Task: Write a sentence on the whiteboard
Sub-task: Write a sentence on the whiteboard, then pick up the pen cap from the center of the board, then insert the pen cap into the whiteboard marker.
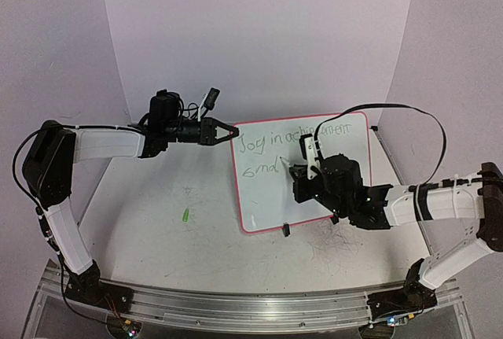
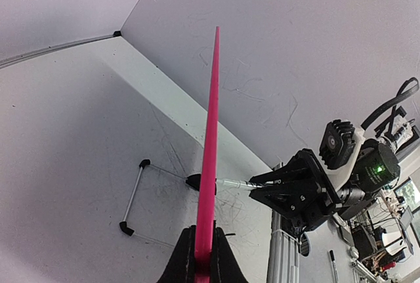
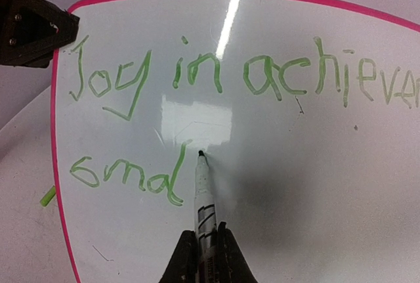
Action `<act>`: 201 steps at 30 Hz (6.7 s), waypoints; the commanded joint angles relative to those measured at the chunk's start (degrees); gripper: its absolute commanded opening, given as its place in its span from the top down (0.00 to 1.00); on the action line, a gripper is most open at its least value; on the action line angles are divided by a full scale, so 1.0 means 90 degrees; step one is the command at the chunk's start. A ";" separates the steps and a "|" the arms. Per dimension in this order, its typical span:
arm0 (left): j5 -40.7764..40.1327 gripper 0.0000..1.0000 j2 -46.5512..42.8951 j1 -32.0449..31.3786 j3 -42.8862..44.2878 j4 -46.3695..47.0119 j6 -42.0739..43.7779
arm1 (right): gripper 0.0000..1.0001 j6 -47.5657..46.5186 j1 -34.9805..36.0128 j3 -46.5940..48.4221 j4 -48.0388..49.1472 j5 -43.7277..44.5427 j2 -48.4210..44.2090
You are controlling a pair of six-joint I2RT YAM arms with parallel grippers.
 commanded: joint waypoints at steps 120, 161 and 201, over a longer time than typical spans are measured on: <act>-0.6499 0.74 0.0216 -0.1330 -0.1247 -0.6110 -0.0571 | 1.00 0.1773 0.0147 -0.0642 -0.2058 0.0260 -0.5015; -0.5263 1.00 -0.4012 -0.3188 -0.0239 -0.5780 0.3836 | 1.00 0.1008 0.0155 0.0652 -0.3002 -0.1631 -0.2938; -0.8073 1.00 -0.4204 -0.5091 -0.2552 -0.3688 0.6499 | 1.00 0.2574 0.0605 0.1525 -0.2173 -0.5293 -0.0724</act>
